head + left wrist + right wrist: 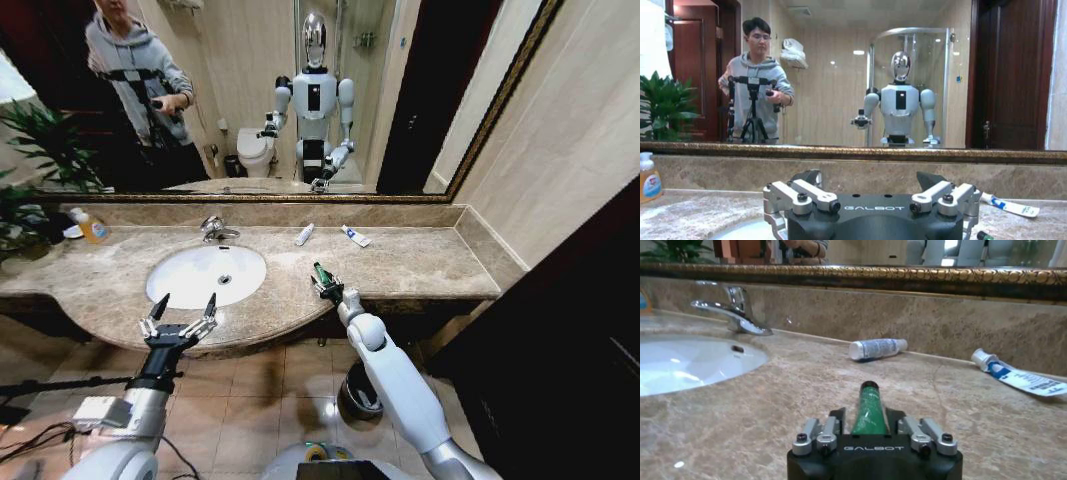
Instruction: Pick up the trash from the sink and place it in the trash bin.
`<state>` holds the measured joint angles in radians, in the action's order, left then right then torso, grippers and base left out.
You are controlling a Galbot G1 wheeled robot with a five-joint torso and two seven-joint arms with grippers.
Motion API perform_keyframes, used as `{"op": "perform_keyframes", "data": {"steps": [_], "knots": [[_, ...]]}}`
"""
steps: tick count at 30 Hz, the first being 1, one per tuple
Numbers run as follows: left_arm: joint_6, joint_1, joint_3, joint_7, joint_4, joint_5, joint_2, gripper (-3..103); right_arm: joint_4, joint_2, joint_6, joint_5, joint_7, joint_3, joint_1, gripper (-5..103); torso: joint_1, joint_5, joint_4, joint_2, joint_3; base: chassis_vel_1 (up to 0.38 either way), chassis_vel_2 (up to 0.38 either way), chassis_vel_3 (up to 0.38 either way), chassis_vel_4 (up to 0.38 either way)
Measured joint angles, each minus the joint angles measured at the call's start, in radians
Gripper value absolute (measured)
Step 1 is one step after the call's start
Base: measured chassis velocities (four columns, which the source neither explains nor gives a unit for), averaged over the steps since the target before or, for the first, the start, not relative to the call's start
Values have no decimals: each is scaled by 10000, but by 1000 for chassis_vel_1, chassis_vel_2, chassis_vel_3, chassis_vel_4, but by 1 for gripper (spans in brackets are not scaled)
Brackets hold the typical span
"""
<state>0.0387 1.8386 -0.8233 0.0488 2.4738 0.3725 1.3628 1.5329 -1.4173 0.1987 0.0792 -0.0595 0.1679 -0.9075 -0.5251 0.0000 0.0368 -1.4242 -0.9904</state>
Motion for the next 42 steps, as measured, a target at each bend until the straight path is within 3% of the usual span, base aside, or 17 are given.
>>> {"op": "perform_keyframes", "data": {"steps": [3, 10, 17, 28, 34, 42], "knots": [[0, 0, 0, 0, 0, 0, 0, 100, 40, 34, -30, -36, 0, 34, -37, 26, 0, 0, 1, 0, 0, 0, 0, 0, 0], [0, 0, 0, 0, 0, 0, 0, 100, 254, 111, -24, 28, -2, 50, -158, 7, 0, 0, 0, 0, 0, 0, 0, 0, 0], [0, 0, -1, 0, 0, 0, 0, 100, 743, 298, 32, 237, -1, 176, -407, 7, 0, 0, 1, 0, 0, 0, 0, 0, 0], [0, 0, 0, 0, 0, 0, 0, 100, 2624, 1421, -512, 51, -414, 1419, -2004, 7, 0, 0, 1, 0, 1, 0, 0, 0, 0], [0, 0, 0, 2, 0, 0, 1, 100, 4103, 1733, -1048, 74, -456, 2379, -4183, 7, 1, 1, 0, 0, 2, 0, 0, 0, 0], [0, 0, 0, 0, 0, 0, 0, 100, 4659, 1447, -1756, -132, -454, 3214, -6291, 7, 2, 1, 0, -1, 2, 0, 0, 0, 0]]}}
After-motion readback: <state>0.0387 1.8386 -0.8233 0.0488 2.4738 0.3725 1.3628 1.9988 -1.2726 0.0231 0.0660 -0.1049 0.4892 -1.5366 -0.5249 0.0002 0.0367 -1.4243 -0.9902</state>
